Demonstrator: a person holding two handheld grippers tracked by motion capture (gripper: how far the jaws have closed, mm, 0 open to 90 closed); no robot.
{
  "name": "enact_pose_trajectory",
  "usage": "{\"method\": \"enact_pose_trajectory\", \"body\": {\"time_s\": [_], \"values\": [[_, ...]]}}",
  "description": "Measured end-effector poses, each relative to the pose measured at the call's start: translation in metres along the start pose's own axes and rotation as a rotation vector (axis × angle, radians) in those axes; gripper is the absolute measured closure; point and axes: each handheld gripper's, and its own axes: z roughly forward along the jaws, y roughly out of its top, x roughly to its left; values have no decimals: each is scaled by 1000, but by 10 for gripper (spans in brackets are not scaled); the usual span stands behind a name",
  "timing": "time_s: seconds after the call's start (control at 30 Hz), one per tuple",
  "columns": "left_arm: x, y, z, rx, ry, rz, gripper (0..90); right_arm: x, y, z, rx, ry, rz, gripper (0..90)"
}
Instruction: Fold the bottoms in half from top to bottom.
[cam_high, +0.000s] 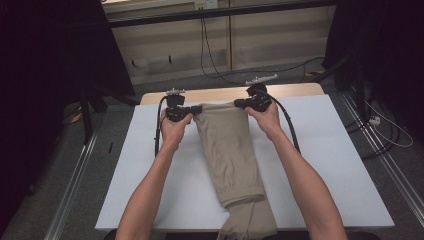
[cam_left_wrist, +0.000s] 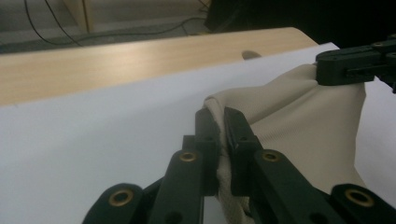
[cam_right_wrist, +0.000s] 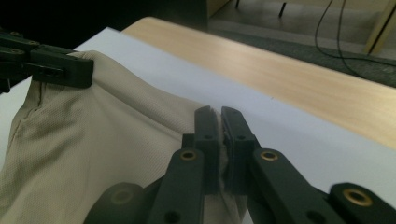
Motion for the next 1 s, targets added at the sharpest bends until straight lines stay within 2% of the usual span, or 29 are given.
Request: {"method": "enact_pose_trajectory", "body": {"time_s": [0.27, 0.33, 0.43, 0.53, 0.63, 0.67, 0.7, 0.77, 0.8, 0.83, 0.87, 0.9, 0.97, 1.0], "values": [[2, 42, 16, -38, 30, 2, 857, -9, 32, -7, -83, -95, 66, 868], [0, 52, 18, -48, 34, 2, 857, -11, 41, -11, -92, -120, 64, 868], [-2, 70, 19, -59, 47, 28, 857, -16, 56, -15, -109, -136, 60, 868], [1, 86, 20, -94, 52, 15, 857, -21, 69, -18, -130, -151, 55, 868], [3, 93, 27, -109, 52, -1, 852, -22, 82, -17, -136, -187, 37, 861], [3, 93, 31, -113, 64, -9, 838, -22, 85, -16, -142, -194, 25, 845], [3, 92, 32, -113, 79, -12, 769, -23, 88, -14, -143, -222, 16, 753], [4, 87, 33, -80, 102, -7, 555, -25, 88, -13, -143, -255, 29, 571], [4, 83, 32, -61, 109, 18, 522, -26, 86, -13, -131, -259, 33, 541], [4, 81, 30, -43, 111, 25, 481, -27, 83, -13, -103, -257, 34, 494], [3, 77, 27, -22, 117, 26, 432, -26, 80, -14, -95, -249, 33, 485], [1, 75, 25, -19, 119, 33, 333, -25, 73, -16, -105, -226, 29, 486], [-5, 67, 19, -6, 126, 60, 282, -21, 60, -21, -108, -174, 31, 481], [-10, 61, 13, -12, 117, 65, 258, -18, 54, -22, -103, -156, 24, 474]]}}
